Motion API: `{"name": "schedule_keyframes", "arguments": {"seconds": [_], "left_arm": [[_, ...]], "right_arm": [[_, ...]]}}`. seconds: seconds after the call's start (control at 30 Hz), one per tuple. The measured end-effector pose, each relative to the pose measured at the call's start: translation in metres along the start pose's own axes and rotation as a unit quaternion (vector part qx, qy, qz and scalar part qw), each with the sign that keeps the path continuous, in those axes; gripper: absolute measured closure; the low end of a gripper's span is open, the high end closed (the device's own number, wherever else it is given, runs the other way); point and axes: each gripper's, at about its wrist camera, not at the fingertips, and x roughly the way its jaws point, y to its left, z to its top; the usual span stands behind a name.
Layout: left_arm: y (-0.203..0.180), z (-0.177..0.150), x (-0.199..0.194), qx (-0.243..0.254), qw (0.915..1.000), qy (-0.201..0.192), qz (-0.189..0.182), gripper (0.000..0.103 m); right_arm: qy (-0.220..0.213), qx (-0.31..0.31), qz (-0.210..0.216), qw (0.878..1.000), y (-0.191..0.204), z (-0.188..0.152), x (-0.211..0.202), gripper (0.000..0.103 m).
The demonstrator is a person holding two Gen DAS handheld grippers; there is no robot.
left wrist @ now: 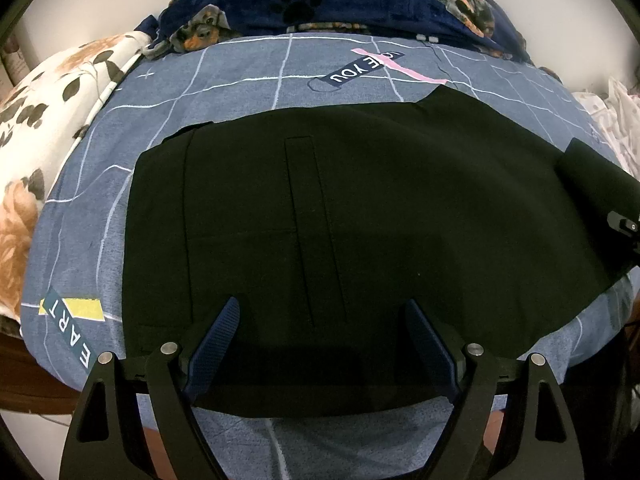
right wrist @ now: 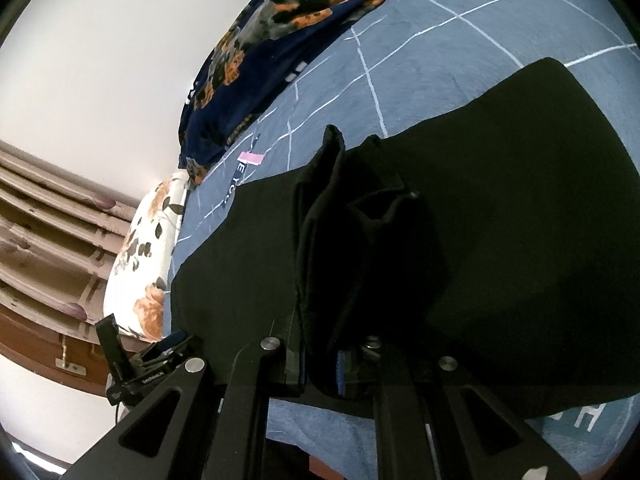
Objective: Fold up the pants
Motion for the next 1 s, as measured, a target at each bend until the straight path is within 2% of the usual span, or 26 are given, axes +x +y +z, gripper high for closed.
{"name": "schedule_keyframes", "arguments": {"seconds": [1.0], "left_arm": [[-0.0005, -0.0003, 0.0017, 0.0, 1.0, 0.002, 0.0, 0.017]], "right_arm": [[0.0, -0.011, -0.011, 1.0, 0.0069, -0.0014, 0.0038, 0.089]]}}
